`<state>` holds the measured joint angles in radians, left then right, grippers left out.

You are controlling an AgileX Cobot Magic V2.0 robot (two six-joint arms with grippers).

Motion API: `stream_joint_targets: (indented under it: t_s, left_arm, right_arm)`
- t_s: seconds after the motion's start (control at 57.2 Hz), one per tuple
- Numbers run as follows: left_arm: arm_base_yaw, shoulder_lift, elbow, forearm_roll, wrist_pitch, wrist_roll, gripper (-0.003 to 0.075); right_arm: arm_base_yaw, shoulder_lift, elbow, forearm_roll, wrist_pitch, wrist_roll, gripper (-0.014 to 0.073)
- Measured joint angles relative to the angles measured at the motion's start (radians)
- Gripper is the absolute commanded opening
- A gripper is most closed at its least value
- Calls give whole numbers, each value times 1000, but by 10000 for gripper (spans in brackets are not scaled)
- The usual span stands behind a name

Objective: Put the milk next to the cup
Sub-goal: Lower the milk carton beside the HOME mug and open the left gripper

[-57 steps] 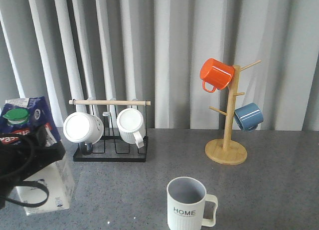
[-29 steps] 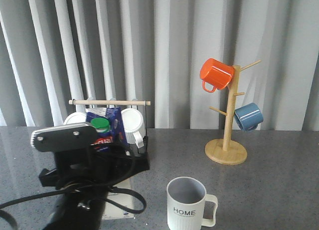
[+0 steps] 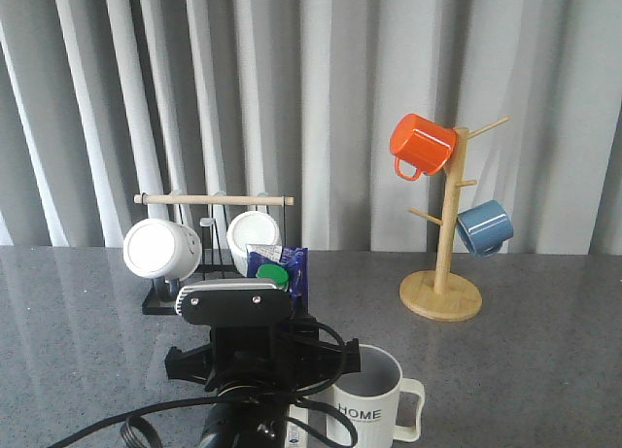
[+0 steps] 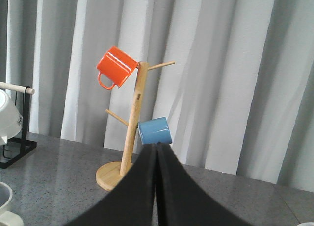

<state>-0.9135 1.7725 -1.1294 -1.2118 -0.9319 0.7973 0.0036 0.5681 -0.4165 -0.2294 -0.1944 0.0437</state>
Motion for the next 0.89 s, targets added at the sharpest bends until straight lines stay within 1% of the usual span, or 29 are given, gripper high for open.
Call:
stream_joint_targets:
  t_s: [0.21,0.507,0.892]
  left_arm:
    - [-1,27,0,59,-24,-48,104]
    - [-1,79,0,66,-36,-65,104]
    - [-1,99,-5,65,-54,-81,104]
  right_arm:
    - [0,0,0,0,0,0,-8]
    - [0,0,0,0,0,0,-8]
    - [0,0,0,0,0,0,-8]
